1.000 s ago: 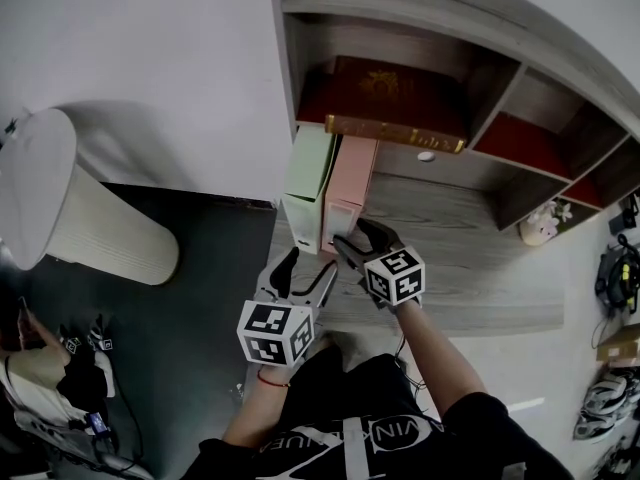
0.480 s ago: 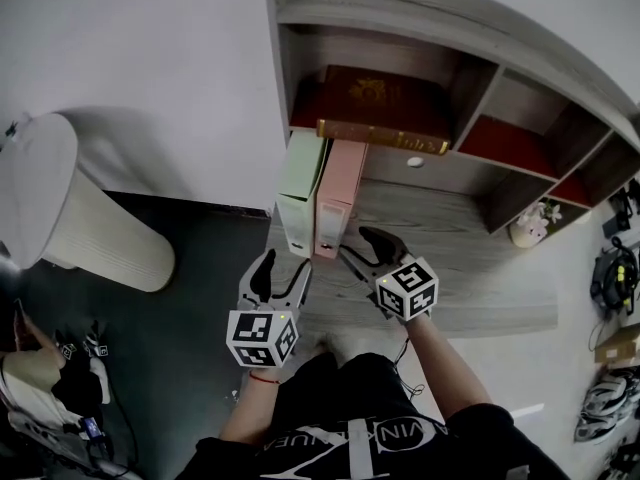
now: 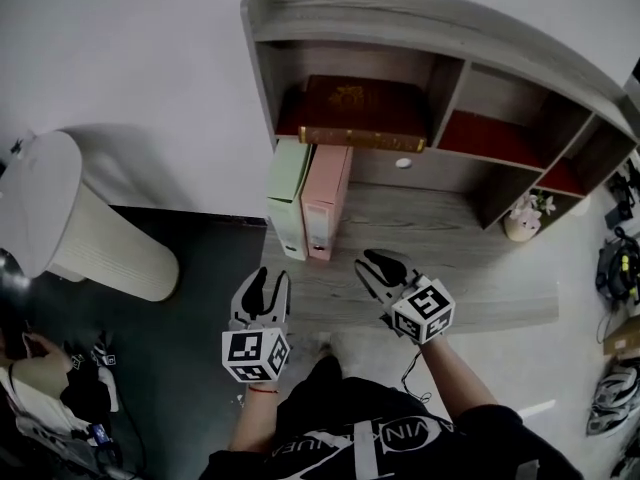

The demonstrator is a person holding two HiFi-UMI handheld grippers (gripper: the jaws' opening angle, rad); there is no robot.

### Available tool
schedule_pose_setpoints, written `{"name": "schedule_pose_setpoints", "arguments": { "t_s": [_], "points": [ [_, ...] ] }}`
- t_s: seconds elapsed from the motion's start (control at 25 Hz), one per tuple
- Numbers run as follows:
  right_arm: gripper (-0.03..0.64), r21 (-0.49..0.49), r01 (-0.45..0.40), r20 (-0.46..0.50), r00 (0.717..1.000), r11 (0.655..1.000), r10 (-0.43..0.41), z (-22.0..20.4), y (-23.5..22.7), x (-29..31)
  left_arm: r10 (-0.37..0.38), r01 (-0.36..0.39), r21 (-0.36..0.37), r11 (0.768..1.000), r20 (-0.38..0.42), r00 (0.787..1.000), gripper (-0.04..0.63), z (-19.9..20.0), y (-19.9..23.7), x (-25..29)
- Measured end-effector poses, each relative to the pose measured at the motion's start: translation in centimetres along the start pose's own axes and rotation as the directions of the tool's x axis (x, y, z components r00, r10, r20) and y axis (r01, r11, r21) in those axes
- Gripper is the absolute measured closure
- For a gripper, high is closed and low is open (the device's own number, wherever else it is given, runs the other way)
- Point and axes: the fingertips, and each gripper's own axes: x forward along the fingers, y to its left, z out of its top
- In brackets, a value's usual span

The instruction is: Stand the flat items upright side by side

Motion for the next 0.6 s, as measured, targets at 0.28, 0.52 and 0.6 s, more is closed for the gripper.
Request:
{"name": "schedule_pose_setpoints", "arguments": {
  "t_s": [0.28, 0.52, 0.6],
  "points": [
    [0.582, -0.049, 0.031, 0.022, 0.999, 0.998, -0.03, 0.1, 0.4, -5.5, 0.055, -0.054, -0.021, 0.998, 0.013, 0.998, 0.544, -0.8, -1.2, -3.1],
    [0.607, -0.001, 0.07, 0.093, 0.993, 0.998, -0.069, 0.1, 0.8, -10.4, 0.037, -0.036, -0.032, 0.999, 0.015, 0.999, 0.591, -1.5, -3.9, -5.7],
    [0.607, -0.014, 0.069, 0.096, 0.993, 0.998, -0.067, 0.1, 1.2, -11.6, 0.037, -0.036, -0.033, 0.999, 0.015, 0.999, 0.592, -1.7, -4.7, -6.6]
  ]
}}
